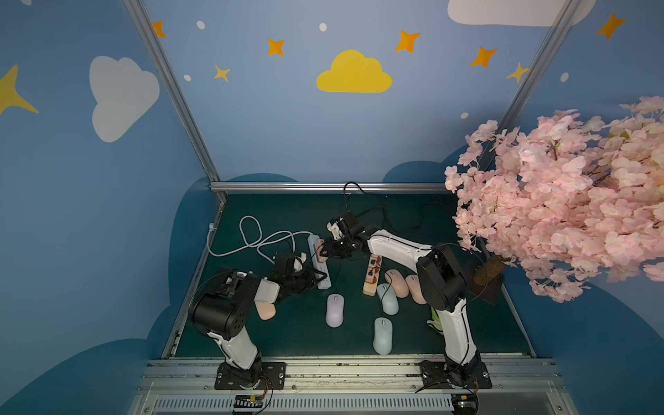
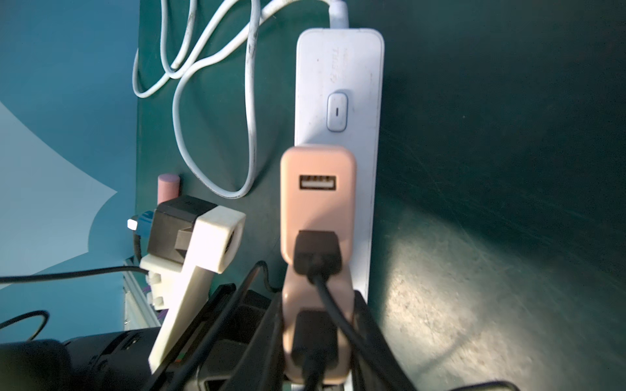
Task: Unplug the wireless mouse
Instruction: Remove the plug from the socket.
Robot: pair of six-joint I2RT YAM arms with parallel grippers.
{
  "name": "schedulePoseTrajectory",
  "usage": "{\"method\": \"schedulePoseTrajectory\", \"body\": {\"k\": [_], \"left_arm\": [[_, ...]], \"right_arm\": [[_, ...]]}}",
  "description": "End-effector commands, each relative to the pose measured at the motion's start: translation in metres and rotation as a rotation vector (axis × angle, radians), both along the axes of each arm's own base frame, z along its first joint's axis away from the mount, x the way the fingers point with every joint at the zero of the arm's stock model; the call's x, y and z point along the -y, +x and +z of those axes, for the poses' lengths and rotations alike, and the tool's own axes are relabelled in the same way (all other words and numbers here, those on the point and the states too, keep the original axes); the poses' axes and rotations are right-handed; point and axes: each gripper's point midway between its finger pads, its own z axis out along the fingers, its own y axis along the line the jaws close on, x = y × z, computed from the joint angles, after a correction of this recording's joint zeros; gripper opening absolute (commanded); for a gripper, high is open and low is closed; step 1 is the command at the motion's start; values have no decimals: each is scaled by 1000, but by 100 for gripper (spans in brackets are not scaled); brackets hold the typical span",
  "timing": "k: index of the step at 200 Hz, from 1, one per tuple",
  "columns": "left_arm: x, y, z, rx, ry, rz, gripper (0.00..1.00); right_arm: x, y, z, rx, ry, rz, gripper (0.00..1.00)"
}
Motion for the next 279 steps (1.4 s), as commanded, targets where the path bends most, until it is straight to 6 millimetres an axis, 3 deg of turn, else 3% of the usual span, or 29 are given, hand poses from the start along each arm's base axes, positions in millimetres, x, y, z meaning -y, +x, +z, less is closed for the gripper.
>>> {"method": "schedulePoseTrajectory", "body": {"k": [1,21,47,73,110,158,213,256,279], "left_arm": [[-41,-11,-48,-182,130,174,4],[-45,-12,-50,-192,129,188,4],[-50,-13,-51,-196,118,201,4],[-49,-12,-51,-195,109,191,4],[-48,-10,-50,-193,106,186,4],[-48,-12,-52,-200,107,185,4],[-46,-11,-54,-207,103,176,4],[-47,-12,-56,-214,107,178,4],[-45,-12,-55,-213,104,172,4]], "right_arm": [[1,-10,43,51,1,27,11],[-1,-13,40,12,38,25,10],[-5,-8,51,-25,185,21,10],[-5,-7,56,2,174,32,11],[-6,-15,51,80,-6,60,11],[-9,-12,56,9,167,48,10],[7,-14,42,109,-115,35,10],[-7,-14,53,6,159,49,10],[-5,-14,57,28,137,54,10]]}}
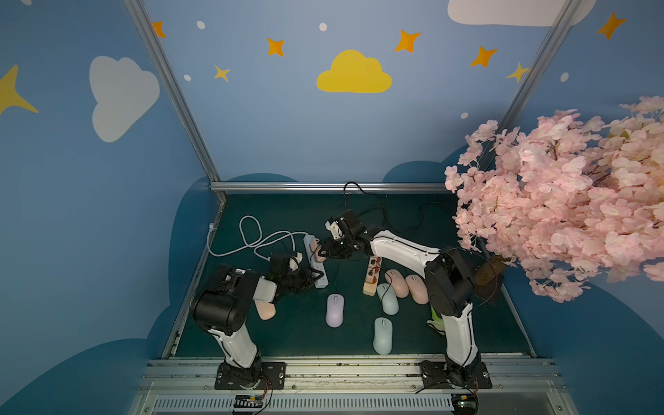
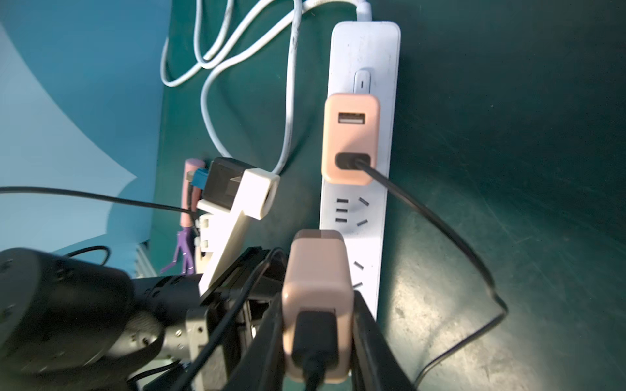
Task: Unplug the wireless mouse
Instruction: Remove the plug from the socket.
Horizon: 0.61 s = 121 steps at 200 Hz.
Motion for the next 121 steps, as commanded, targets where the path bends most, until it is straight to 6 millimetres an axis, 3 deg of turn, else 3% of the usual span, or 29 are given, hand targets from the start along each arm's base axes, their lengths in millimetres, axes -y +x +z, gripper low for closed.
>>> {"method": "schedulePoseTrajectory", "body": {"k": [1,46,69,94,121], "left_arm": [[-34,-16,-53,-199,143,139,4],[-30,-15,-50,-187,147,100,5],[-31,-16,-48,-187,163,85,22],[-37,-20,-48,-199,205,96,48],[-48,-27,-47,-215,266,125,62]], "right_arm": [[-7,-1,28,26,75,31,10],[-7,-10,51,77,71,52,10],[5,-14,79,142,82,37,11],[24,-18,112,235,65,23,11],[44,-20,137,308,39,-3,11]]}}
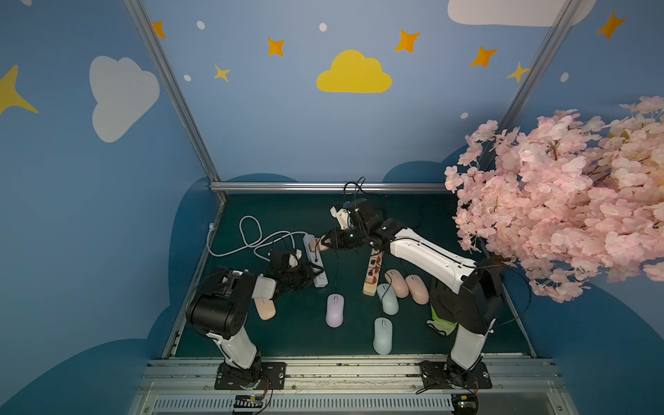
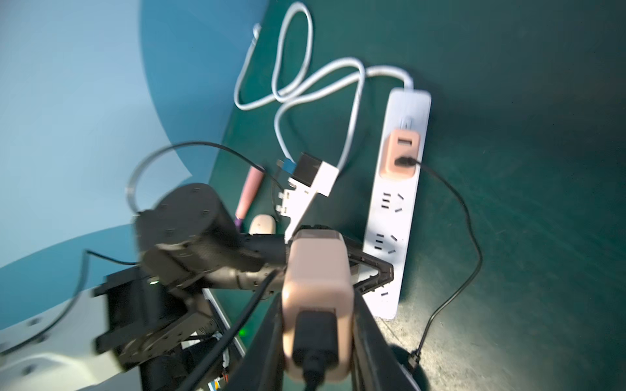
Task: Unplug the wireless mouse
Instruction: Remove the plug from the socket.
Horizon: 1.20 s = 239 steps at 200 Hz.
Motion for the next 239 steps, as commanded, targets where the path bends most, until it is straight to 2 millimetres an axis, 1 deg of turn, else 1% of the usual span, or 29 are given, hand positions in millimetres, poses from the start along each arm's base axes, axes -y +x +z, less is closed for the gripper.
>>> {"method": "schedulePoseTrajectory", "body": {"k": [1,18,40,66,83,114,122,136,143,153,163,166,177,196,207,220,239], "left_arm": [[-43,-36,-56,-222,218,115,62],[-47,-38,-52,-216,246,122,68],[-55,-41,-47,-219,288,141,71],[-65,-49,-52,-268,355,148,70],[-64,-53,-58,-297,360,133,69],[-62,-55,-67,-338,366,107,64],[-63,-56,-69,-351,377,107,61],[-68,-59,-71,-373,406,111,52],[-69,-60,-70,-375,413,110,50],[-69,-61,-69,-376,415,105,45],[-69,-61,-68,-375,418,101,44],[-73,-60,-69,-371,442,113,44],[-74,-59,-67,-365,448,114,44],[-76,-55,-56,-340,457,117,44],[-76,-51,-43,-304,460,119,45],[-76,-44,-19,-231,459,118,47],[-72,-34,24,-90,476,100,51]], "right_arm": [[23,0,18,79,-47,-33,11],[33,-1,28,111,-50,-49,11],[44,1,35,150,-51,-99,11],[55,6,39,216,-20,-144,11],[61,7,37,217,-14,-162,12],[67,6,34,206,-36,-174,12],[69,6,35,208,-39,-176,12],[71,6,36,211,-42,-180,11],[72,6,37,216,-42,-182,12],[73,6,37,221,-44,-182,12],[74,5,36,221,-48,-183,12],[74,6,37,221,-48,-185,12],[75,5,36,221,-50,-187,12],[78,3,40,230,-44,-190,12],[80,2,42,241,-44,-186,12],[83,2,44,251,-49,-193,12],[89,2,44,267,-63,-197,12]]}}
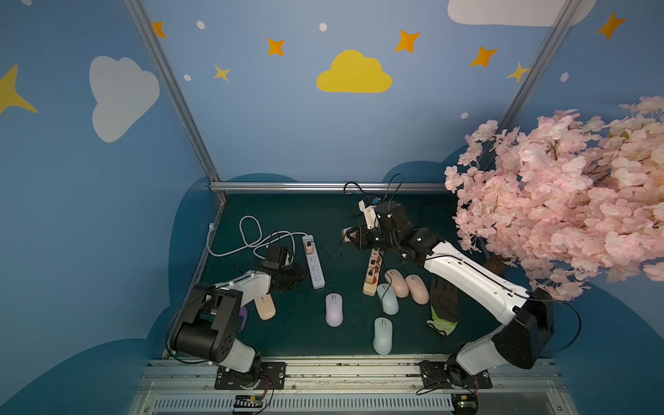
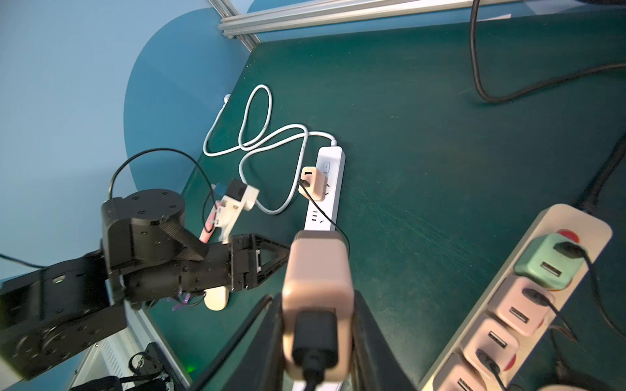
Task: Unplug the wireless mouse
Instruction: Remove the plug from the socket, then remove the power cord from the plug.
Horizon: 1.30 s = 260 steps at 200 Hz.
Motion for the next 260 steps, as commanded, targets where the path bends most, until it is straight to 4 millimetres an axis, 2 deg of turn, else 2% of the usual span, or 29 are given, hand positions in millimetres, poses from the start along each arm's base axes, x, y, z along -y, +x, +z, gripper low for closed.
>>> {"method": "schedulePoseTrajectory", "body": {"k": [1,37,61,83,112,132,148,157,185,192,227,260], "left_arm": [[-14,-13,27,37,118,-37,51],[14,-4,108,297,116,-177,54],[32,-1,160,485,60,-258,55],[40,4,209,686,54,-298,63],[50,6,265,1010,161,-385,66],[70,-9,294,1256,293,-544,66],[95,-33,308,1507,435,-745,69],[107,-43,308,1619,532,-844,69],[120,-40,311,1672,677,-985,65],[127,-46,313,1714,668,-1029,62],[138,-45,325,1797,674,-1058,55],[139,-34,335,1809,692,-1000,54]], "right_arm": [[12,0,18,69,3,-13,12],[20,-1,22,101,1,15,10],[23,-10,39,174,12,106,8],[26,-22,59,263,14,205,9],[34,-29,78,354,-2,247,9],[35,-34,90,389,11,279,9],[31,-41,100,400,37,325,9],[28,-45,104,402,52,351,9],[22,-54,116,397,106,398,8],[21,-56,119,393,119,407,8],[14,-61,123,354,164,438,9],[9,-63,116,320,155,458,9]]}}
